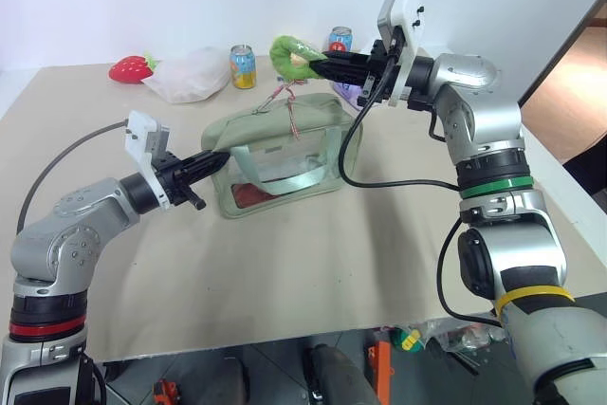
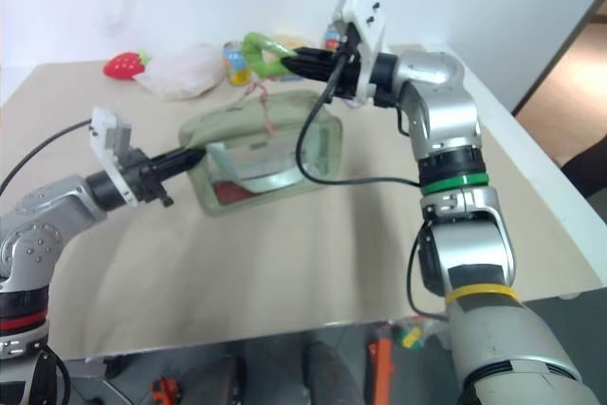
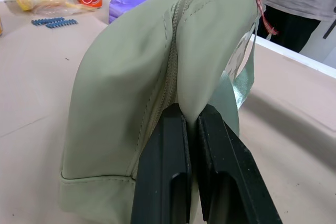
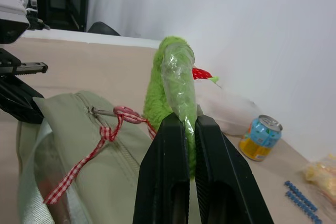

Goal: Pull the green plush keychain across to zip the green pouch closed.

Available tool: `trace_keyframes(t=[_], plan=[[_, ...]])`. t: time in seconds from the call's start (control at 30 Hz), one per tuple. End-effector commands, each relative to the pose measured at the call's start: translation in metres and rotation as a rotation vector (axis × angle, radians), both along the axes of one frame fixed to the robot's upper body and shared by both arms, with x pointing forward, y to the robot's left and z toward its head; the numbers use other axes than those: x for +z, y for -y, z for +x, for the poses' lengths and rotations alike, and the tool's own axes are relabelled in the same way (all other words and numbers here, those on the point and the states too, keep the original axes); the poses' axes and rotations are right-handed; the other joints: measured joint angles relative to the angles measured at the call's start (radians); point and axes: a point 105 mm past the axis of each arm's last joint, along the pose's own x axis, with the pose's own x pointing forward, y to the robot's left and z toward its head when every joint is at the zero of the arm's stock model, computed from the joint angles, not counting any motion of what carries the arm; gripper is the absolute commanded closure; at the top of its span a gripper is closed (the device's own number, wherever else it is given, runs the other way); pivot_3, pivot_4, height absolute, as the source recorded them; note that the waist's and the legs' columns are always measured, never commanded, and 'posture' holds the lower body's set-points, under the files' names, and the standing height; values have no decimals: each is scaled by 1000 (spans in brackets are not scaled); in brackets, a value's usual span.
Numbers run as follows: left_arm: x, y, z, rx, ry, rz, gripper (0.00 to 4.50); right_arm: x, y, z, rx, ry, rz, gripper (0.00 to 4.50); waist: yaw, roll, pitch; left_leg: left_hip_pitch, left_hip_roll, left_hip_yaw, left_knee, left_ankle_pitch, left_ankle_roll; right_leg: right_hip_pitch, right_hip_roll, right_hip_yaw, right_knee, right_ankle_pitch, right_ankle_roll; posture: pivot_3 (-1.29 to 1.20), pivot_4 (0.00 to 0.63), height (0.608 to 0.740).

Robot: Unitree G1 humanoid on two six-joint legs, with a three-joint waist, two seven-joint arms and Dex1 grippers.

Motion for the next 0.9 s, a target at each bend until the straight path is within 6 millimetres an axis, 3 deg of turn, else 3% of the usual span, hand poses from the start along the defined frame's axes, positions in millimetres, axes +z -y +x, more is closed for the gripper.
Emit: trace_keyframes(t=[0.03, 0.37, 0.6, 0.77, 0.9], plan=[[8, -9, 0, 32, 48, 14, 4500, 12, 25, 4, -76, 39, 44, 4422, -1, 0, 0, 0, 0, 0, 0, 0, 0, 0, 0, 0, 0, 0, 0, 0, 150, 740], [12, -9, 0, 44, 89, 33, 4500, 6, 80, 20, -276, 19, 62, 4422, -1, 0, 0, 0, 0, 0, 0, 0, 0, 0, 0, 0, 0, 0, 0, 0, 150, 740], [16, -8, 0, 48, 123, 42, 4500, -19, 133, 33, -502, -31, 45, 4422, -3, -1, 0, 0, 0, 2, 0, 0, 0, 0, 0, 2, 0, 0, 0, 0, 150, 740], [17, -3, -1, 43, 142, 44, 4500, -69, 151, 43, -644, -103, -32, 4422, -5, -1, 0, 1, 0, 2, 0, 0, 0, 0, 0, 3, 0, 0, 0, 0, 150, 740], [19, 1, 0, 41, 154, 43, 4500, -116, 140, 45, -662, -161, -100, 4422, -6, -1, 0, 2, -1, 3, 0, 0, 0, 1, 0, 4, 0, 0, 1, 0, 150, 740]])
